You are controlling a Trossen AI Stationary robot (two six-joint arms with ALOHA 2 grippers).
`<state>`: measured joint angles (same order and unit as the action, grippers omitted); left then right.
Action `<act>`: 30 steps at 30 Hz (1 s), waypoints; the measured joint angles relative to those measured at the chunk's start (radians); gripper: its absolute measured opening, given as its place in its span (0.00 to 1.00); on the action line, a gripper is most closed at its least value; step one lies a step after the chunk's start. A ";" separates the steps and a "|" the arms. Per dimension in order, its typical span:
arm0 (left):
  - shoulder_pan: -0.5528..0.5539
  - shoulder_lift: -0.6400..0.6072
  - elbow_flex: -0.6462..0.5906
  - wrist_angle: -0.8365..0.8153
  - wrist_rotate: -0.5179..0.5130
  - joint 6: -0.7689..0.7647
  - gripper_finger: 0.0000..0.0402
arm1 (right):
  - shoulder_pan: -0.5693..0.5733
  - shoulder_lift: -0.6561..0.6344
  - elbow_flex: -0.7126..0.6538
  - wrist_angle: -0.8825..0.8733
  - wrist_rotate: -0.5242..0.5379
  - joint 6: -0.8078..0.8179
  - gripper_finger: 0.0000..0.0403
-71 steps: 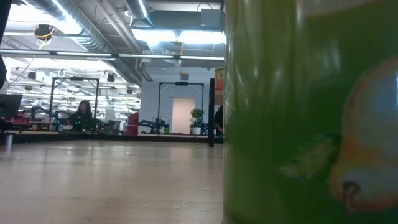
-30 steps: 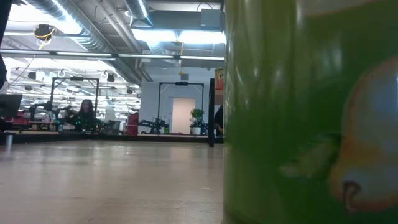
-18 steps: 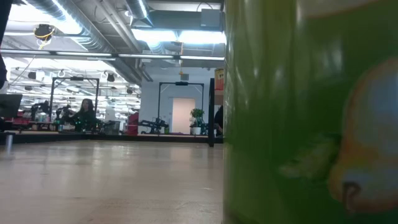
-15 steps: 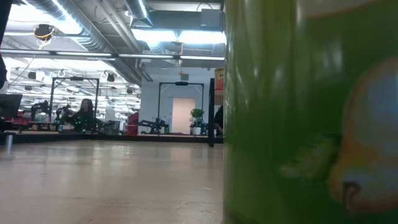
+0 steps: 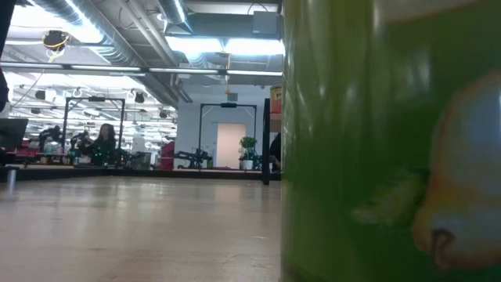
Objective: Pick and place cans onto a shelf
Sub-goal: Put the canned pineapple on the shelf
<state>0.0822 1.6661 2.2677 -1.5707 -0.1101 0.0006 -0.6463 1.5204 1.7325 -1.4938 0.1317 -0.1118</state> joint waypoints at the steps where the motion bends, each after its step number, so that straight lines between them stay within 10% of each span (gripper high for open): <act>1: 0.000 0.000 0.000 0.000 0.000 0.000 0.10 | -0.002 0.000 -0.011 0.008 -0.004 -0.003 0.00; 30: 0.000 0.000 0.000 0.000 0.000 0.009 0.10 | -0.038 -0.001 -0.053 -0.070 -0.002 -0.050 0.00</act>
<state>0.0822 1.6661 2.2677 -1.5707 -0.1101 0.0096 -0.6846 1.5196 1.6794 -1.5640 0.1298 -0.1622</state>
